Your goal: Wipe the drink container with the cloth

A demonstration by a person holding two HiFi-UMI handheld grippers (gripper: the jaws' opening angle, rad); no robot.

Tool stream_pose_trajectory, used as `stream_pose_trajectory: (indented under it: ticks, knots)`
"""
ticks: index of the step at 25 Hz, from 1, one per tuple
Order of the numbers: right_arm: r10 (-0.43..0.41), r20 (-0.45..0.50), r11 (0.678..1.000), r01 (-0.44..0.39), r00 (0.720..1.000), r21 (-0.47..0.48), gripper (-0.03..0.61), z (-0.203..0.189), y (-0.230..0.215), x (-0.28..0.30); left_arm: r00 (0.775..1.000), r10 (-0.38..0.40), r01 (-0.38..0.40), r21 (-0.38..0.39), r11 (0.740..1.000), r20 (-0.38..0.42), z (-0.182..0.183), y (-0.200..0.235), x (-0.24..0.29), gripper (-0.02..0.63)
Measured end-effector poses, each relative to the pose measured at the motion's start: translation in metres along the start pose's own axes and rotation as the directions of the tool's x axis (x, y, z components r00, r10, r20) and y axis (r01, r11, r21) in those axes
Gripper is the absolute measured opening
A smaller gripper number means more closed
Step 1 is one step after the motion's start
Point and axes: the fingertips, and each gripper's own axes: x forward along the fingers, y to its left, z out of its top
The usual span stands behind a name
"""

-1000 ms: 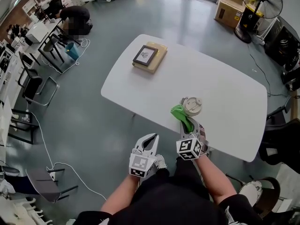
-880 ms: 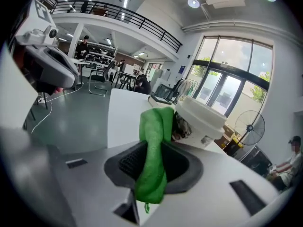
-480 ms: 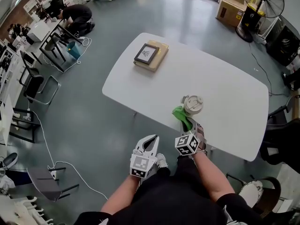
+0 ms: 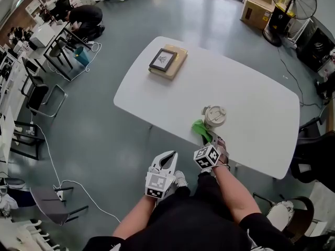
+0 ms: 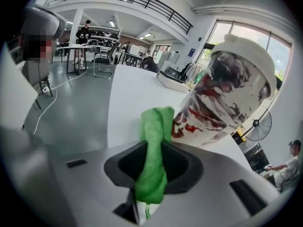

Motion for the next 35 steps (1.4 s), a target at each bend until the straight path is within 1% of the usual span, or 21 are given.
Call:
stream_pose_trajectory:
  ticks: [4,7,10,12,14,16,17,18,19,20,21,23,25,27,29,31,33,35]
  knots:
    - [-0.012,0.014,0.999,0.012,1.000,-0.040,0.098,0.001,0.002,0.000,1.000,0.024,-0.024,-0.023,0.999,0.000,-0.002,0.012,-0.005,0.014]
    - [-0.018,0.048,0.998,0.021,0.999,-0.061,0.098,0.007,0.002,-0.010,0.999,0.043,-0.043,-0.012,0.999,0.006,0.000,0.021,-0.008,0.014]
    - [-0.038,0.141,0.998,0.045,0.989,-0.049,0.098,0.028,-0.006,-0.039,0.999,0.045,-0.045,-0.005,0.999,0.011,0.002,0.024,-0.009,0.014]
    - [-0.053,0.220,0.998,0.062,0.974,-0.032,0.098,0.045,-0.015,-0.063,0.999,0.038,-0.038,-0.006,0.999,0.010,0.001,0.023,-0.007,0.014]
    - [-0.070,0.297,0.997,0.078,0.952,-0.014,0.098,0.058,-0.023,-0.090,1.000,0.028,-0.028,-0.005,1.000,0.007,0.000,0.019,-0.006,0.014]
    - [-0.097,0.365,0.995,0.093,0.926,0.029,0.098,0.069,-0.033,-0.116,1.000,0.015,-0.015,-0.002,1.000,0.008,0.000,0.014,-0.005,0.014]
    - [-0.113,0.399,0.993,0.091,0.910,0.073,0.098,0.074,-0.039,-0.128,1.000,0.007,-0.007,0.000,1.000,0.010,0.000,0.012,-0.003,0.014]
    - [-0.131,0.433,0.987,0.079,0.892,0.136,0.098,0.079,-0.045,-0.140,1.000,-0.003,0.003,0.002,1.000,0.010,0.000,0.009,-0.002,0.014]
    - [-0.153,0.464,0.975,0.056,0.872,0.216,0.098,0.083,-0.051,-0.152,1.000,-0.013,0.013,0.004,1.000,0.010,-0.001,0.006,0.000,0.014]
    - [-0.179,0.488,0.952,0.025,0.854,0.305,0.098,0.085,-0.058,-0.161,1.000,-0.020,0.020,0.005,1.000,0.009,0.000,0.004,0.001,0.014]
    - [-0.208,0.501,0.918,-0.010,0.840,0.396,0.098,0.084,-0.066,-0.169,1.000,-0.025,0.025,0.007,1.000,0.007,0.001,0.003,0.002,0.014]
    - [-0.257,0.505,0.826,-0.084,0.824,0.558,0.098,0.077,-0.079,-0.176,0.999,-0.034,0.034,0.011,0.999,0.004,0.000,-0.001,0.002,0.014]
    - [-0.288,0.497,0.716,-0.161,0.818,0.679,0.098,0.068,-0.087,-0.175,0.999,-0.044,0.044,0.014,0.999,0.001,-0.003,-0.003,0.001,0.014]
    - [-0.313,0.489,0.592,-0.236,0.814,0.771,0.100,0.059,-0.095,-0.171,0.999,-0.051,0.052,0.020,0.998,-0.006,-0.004,-0.005,0.001,0.014]
    - [-0.341,0.480,0.468,-0.297,0.808,0.832,0.100,0.050,-0.106,-0.168,0.998,-0.060,0.061,0.023,0.998,-0.011,-0.005,-0.008,0.002,0.014]
    - [-0.367,0.462,0.363,-0.333,0.808,0.870,0.100,0.040,-0.116,-0.164,0.998,-0.063,0.063,0.023,0.998,-0.013,-0.004,-0.009,0.003,0.014]
    - [-0.383,0.435,0.247,-0.364,0.815,0.898,0.100,0.028,-0.122,-0.157,0.998,-0.065,0.065,0.023,0.998,-0.015,-0.004,-0.009,0.003,0.014]
    - [-0.384,0.403,0.111,-0.392,0.830,0.913,0.100,0.015,-0.123,-0.145,0.998,-0.068,0.068,0.026,0.997,-0.015,-0.002,-0.009,0.004,0.014]
